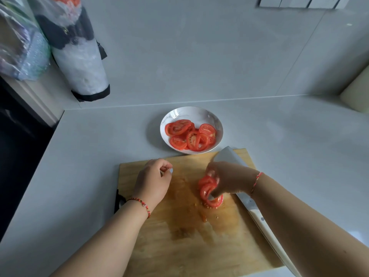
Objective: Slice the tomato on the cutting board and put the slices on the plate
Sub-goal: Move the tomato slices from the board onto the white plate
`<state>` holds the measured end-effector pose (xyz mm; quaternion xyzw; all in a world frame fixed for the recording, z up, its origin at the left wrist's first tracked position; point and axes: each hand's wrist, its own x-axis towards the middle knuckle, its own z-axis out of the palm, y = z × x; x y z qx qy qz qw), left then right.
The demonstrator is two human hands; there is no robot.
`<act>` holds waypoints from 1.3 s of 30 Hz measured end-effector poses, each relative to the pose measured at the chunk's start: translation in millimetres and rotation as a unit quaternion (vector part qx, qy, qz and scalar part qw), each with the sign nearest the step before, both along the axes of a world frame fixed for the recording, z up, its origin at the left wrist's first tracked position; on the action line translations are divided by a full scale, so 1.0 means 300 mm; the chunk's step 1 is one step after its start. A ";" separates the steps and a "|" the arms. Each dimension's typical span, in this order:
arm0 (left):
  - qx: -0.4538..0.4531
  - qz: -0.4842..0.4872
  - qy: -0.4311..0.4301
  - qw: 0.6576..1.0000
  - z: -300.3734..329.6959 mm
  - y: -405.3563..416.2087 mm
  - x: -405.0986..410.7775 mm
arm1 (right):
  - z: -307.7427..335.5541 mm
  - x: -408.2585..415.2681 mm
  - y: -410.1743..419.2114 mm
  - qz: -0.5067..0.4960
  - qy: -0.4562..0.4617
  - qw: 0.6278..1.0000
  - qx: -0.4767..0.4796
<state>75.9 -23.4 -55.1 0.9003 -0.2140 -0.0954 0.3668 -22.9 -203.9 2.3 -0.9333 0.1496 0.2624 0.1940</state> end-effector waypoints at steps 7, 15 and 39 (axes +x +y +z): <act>-0.002 -0.014 0.001 1.000 -0.004 0.004 -0.027 | -0.039 -0.047 0.055 0.035 -0.026 0.998 -0.054; 0.143 -0.118 0.100 0.978 0.074 0.034 -0.185 | -0.047 -0.087 0.068 -0.012 -0.070 0.997 -0.025; 0.170 -0.053 0.111 0.978 0.056 -0.068 -0.278 | -0.063 -0.133 0.140 -0.215 -0.065 0.971 0.086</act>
